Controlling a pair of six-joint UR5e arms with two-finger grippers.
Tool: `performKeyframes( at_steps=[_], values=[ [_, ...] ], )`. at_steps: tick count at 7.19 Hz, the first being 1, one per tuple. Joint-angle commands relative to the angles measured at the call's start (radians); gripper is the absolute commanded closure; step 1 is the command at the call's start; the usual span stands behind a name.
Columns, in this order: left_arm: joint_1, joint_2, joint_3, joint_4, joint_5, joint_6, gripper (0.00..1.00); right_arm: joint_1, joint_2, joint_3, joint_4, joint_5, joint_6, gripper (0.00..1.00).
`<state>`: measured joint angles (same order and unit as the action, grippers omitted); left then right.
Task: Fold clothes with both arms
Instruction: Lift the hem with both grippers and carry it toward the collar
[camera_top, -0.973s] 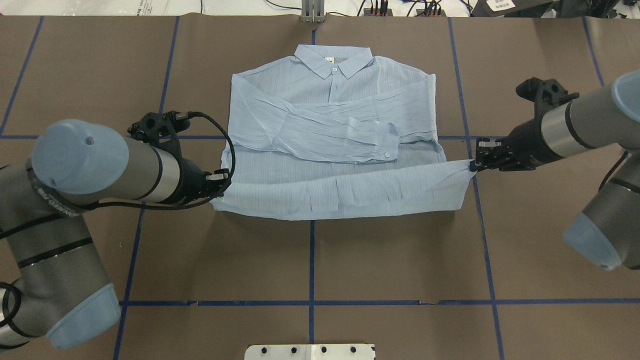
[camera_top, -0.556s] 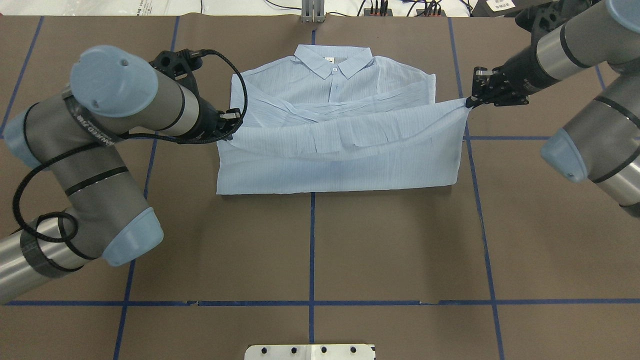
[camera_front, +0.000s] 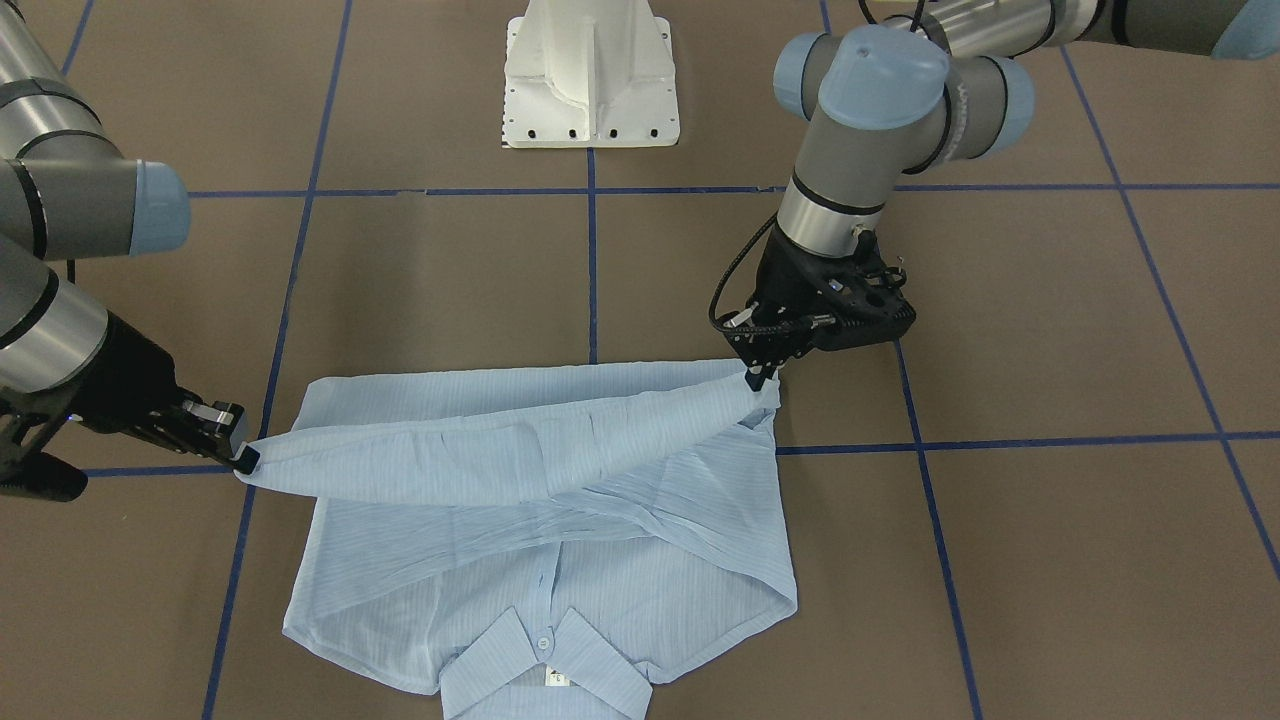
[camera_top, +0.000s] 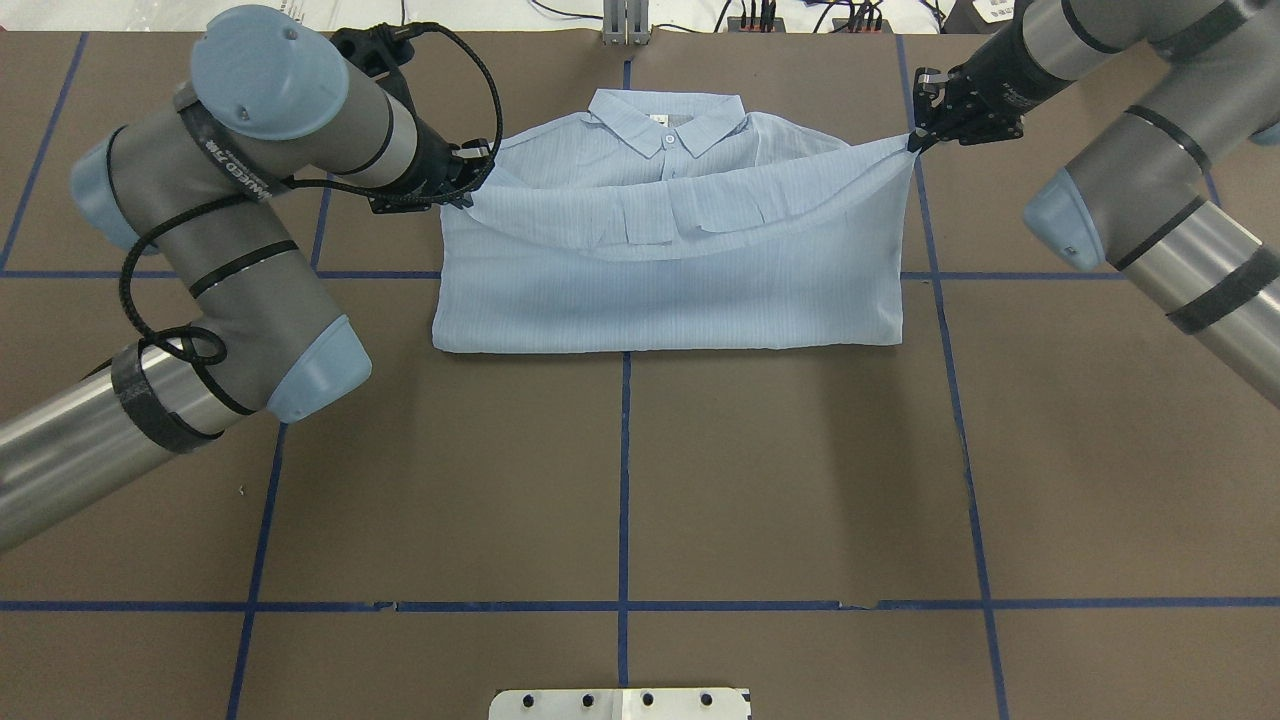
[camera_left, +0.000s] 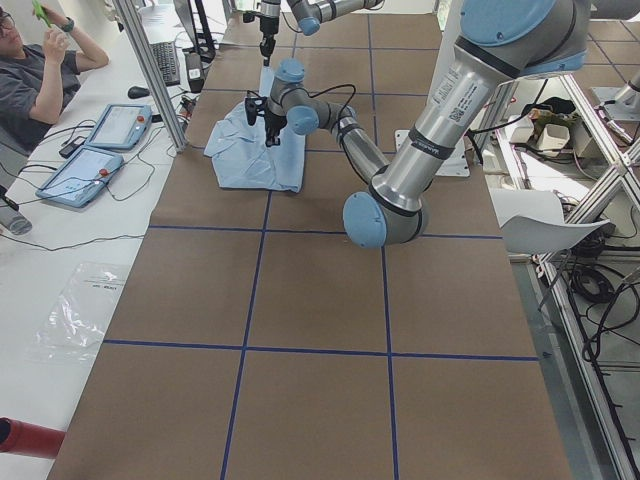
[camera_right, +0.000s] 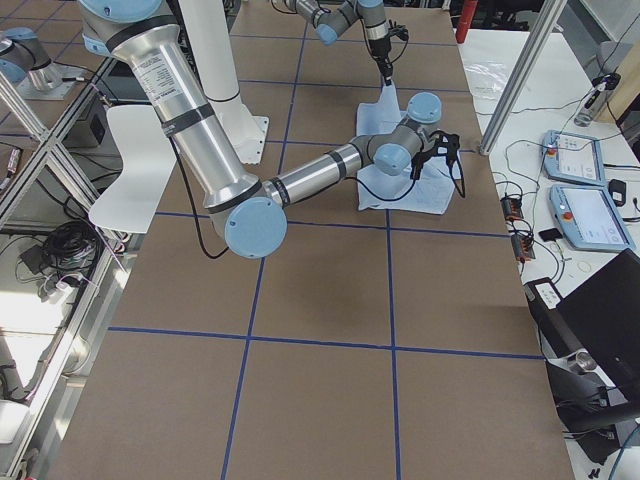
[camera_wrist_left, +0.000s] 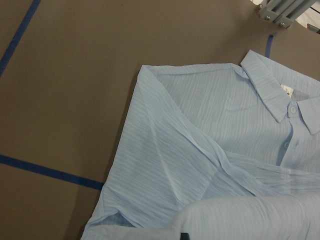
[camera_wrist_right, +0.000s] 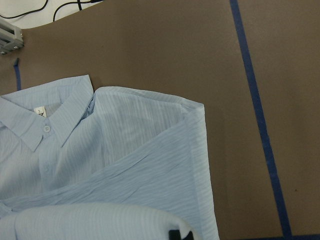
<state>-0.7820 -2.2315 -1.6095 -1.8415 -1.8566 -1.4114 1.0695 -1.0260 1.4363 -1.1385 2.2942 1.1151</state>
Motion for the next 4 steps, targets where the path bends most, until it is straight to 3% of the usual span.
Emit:
performKeyframes(
  at_steps=[1, 4],
  values=[
    [-0.028, -0.046, 0.146, -0.096, 0.0, 0.0, 1.0, 0.001, 0.067, -0.089, 0.0, -0.002, -0.024, 1.0],
    [-0.049, -0.069, 0.253, -0.163, 0.002, 0.0, 1.0, -0.008, 0.158, -0.242, 0.0, -0.018, -0.062, 1.0]
  ],
)
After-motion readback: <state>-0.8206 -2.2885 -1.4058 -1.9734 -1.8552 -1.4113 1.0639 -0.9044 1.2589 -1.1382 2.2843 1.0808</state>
